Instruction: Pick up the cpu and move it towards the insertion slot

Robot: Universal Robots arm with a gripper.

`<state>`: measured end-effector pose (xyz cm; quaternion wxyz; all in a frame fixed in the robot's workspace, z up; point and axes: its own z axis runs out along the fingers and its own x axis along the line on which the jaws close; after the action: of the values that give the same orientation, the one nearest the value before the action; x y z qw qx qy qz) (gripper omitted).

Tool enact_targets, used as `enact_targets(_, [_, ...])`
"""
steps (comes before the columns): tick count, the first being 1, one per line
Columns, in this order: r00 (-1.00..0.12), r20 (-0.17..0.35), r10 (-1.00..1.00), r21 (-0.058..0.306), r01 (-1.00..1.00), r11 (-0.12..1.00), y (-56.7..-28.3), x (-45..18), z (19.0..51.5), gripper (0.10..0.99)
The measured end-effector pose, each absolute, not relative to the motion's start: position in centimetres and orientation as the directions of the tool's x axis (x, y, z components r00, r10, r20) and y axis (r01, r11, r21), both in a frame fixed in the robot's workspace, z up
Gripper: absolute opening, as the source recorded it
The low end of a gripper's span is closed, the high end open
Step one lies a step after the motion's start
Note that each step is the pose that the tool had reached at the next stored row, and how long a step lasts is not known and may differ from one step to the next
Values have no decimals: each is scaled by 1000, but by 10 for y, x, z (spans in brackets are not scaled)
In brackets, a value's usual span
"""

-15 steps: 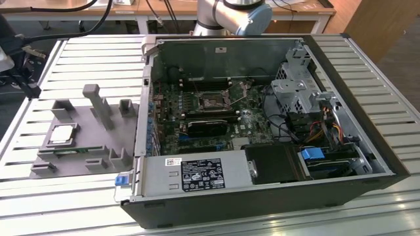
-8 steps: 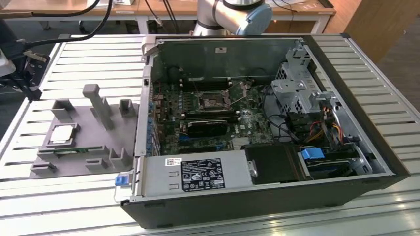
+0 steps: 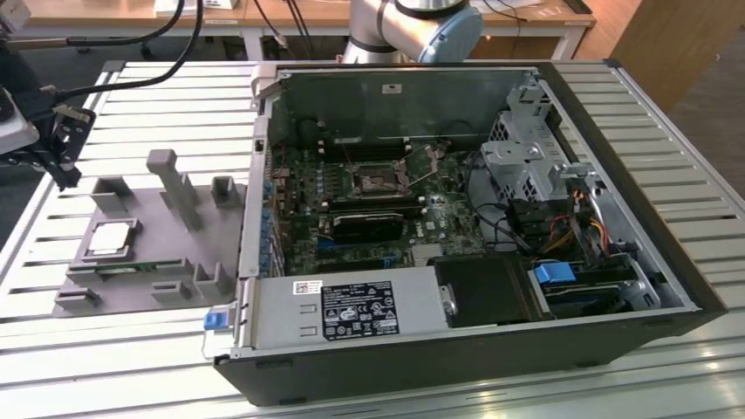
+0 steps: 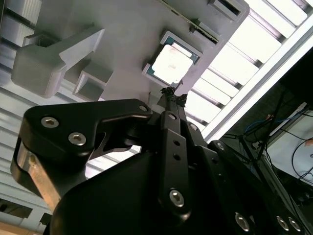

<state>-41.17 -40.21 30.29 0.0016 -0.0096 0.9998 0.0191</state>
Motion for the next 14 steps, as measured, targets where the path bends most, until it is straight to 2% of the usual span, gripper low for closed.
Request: enact_targets(14, [-1000,-4,-19,38,-19,999,-402,-413,279,102])
